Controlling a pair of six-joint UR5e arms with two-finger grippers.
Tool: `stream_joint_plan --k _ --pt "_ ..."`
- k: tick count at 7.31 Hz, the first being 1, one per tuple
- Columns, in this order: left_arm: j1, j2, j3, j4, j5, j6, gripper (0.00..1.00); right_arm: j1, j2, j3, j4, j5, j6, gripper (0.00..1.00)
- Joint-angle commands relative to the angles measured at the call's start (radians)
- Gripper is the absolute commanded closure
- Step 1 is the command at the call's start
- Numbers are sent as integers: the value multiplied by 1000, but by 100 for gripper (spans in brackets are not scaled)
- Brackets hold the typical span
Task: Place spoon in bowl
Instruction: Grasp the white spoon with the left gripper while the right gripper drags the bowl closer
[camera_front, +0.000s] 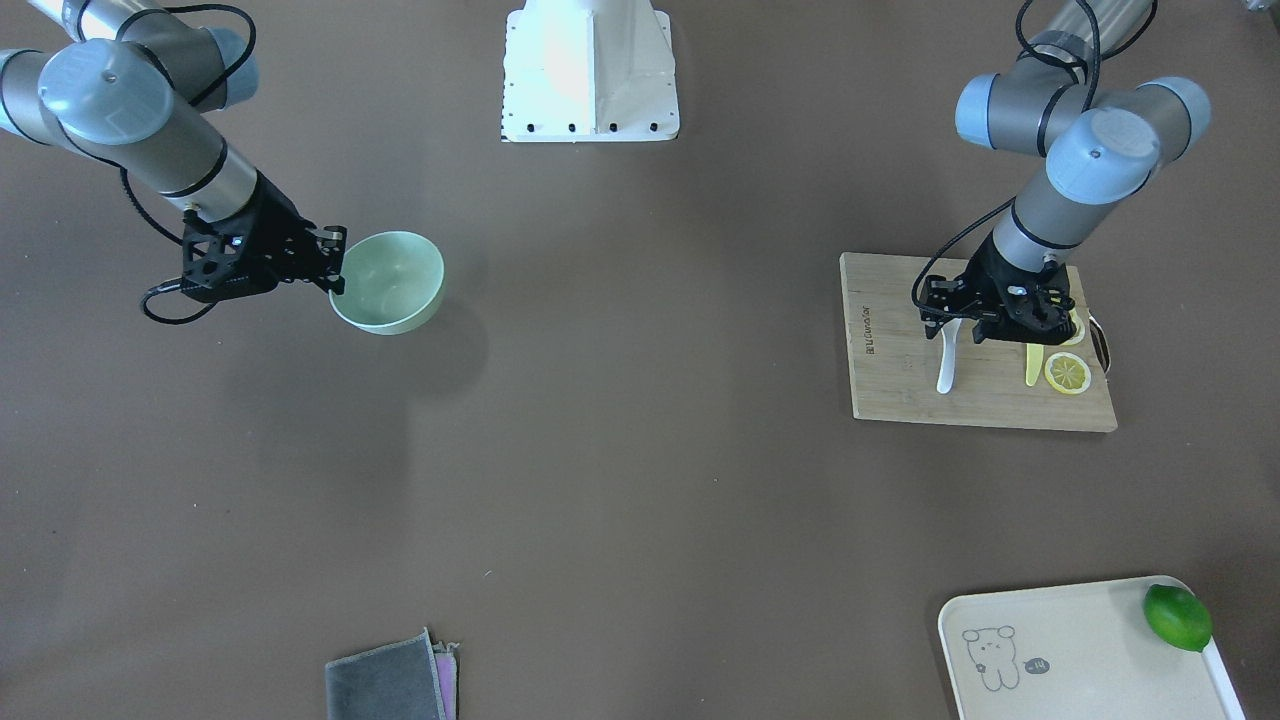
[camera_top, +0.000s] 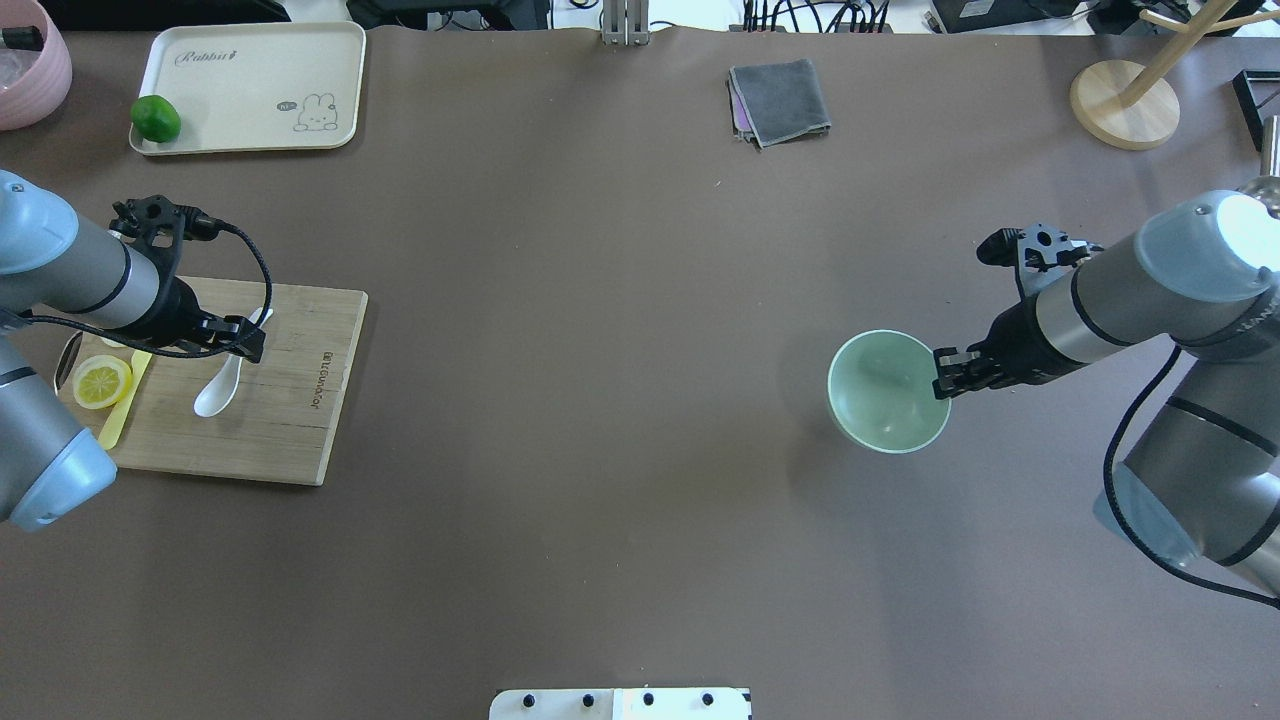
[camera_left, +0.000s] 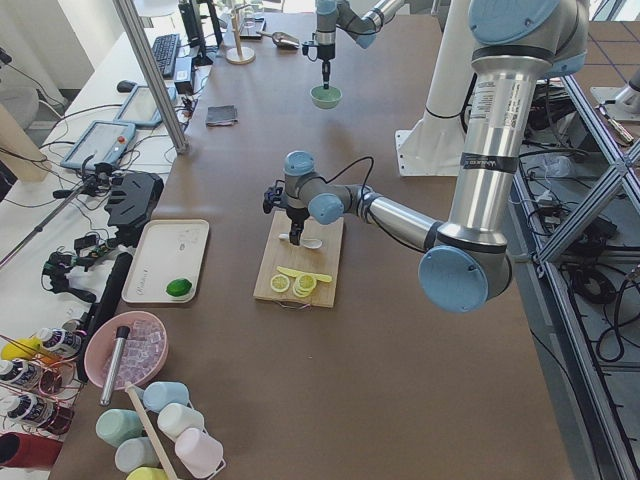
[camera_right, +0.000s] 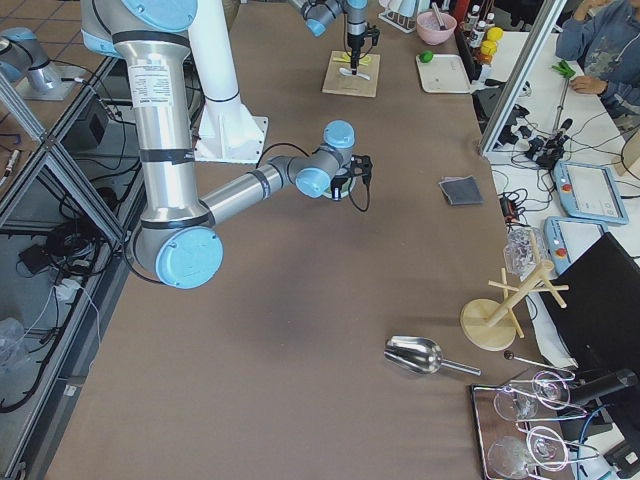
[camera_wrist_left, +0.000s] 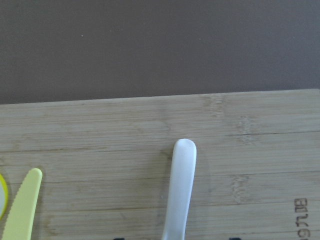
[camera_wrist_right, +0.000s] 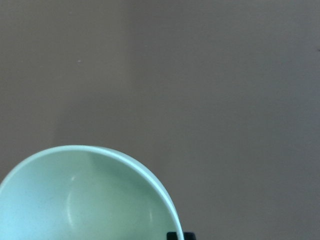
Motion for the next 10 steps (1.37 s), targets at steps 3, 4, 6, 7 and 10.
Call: stream_joint_plan --k 3,4,6,7,10 --pt "15 -31 37 -2 0 1 49 -210 247 2 -196 -178 209 100" --pt "15 -32 37 -2 0 1 56 -251 275 -2 -230 -220 218 100" --pt "15 -37 41 0 0 1 59 -288 302 -18 -234 -241 237 100" --pt "15 -37 45 0 1 1 73 -303 303 -18 -234 -261 237 100" --pt "14 -54 25 0 -9 -2 100 -320 338 -51 -267 -289 238 100"
